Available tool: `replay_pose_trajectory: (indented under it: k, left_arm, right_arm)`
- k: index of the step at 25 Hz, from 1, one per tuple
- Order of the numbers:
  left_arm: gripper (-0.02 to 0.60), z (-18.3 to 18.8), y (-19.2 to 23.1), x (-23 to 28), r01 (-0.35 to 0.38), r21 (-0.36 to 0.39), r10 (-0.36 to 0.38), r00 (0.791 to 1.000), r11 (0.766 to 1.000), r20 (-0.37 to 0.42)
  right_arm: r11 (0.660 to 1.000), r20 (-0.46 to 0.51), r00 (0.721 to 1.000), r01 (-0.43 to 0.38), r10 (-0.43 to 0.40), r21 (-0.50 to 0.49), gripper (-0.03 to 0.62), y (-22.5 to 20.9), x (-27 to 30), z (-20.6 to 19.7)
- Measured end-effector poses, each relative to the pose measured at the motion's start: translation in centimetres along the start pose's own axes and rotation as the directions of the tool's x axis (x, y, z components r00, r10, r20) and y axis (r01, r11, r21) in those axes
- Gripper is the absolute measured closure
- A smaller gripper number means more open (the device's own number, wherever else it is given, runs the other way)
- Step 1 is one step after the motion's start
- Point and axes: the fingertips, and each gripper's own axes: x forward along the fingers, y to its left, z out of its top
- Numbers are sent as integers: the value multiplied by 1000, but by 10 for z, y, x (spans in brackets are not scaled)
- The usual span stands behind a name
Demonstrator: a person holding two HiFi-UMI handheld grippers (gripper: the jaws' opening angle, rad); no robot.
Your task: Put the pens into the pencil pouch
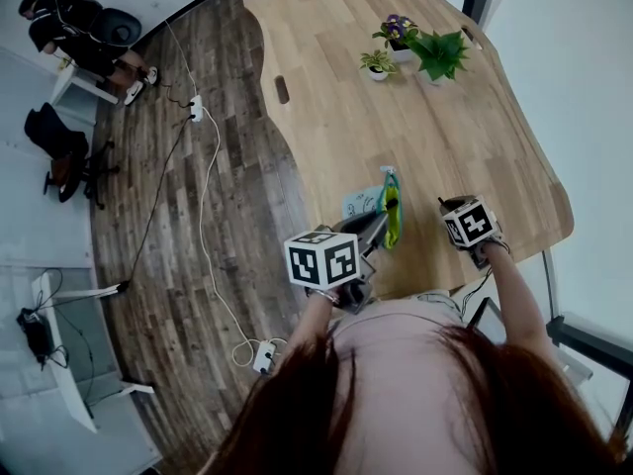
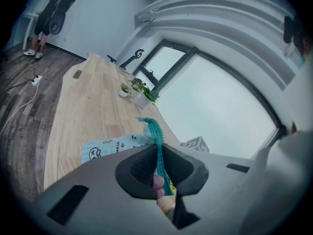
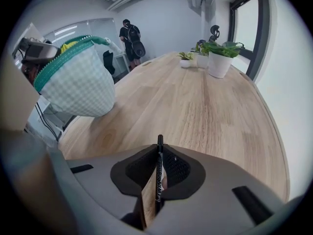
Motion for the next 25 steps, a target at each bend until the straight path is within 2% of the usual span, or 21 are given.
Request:
replay_pose_trajectory:
  k: [7, 15, 20, 25]
  left_arm:
    - [558, 2, 1, -6, 9, -14, -9, 1000, 1000, 18]
    - [558, 3, 4, -16, 17, -24, -16, 999, 1000, 38]
    - [558, 5, 8, -23, 22, -38, -20, 999, 999, 48]
    - [558, 5, 8, -28, 34, -42, -31, 998, 999, 53]
  right_arm:
    - [999, 106, 994, 10, -14, 37, 560, 5, -17, 22]
    - [998, 228, 973, 6, -20, 60, 562, 20, -45, 54]
    - [997, 323, 946, -16, -11, 82, 562, 31, -65, 80]
    - [990, 427, 904, -71, 12, 122, 562, 43, -84, 103]
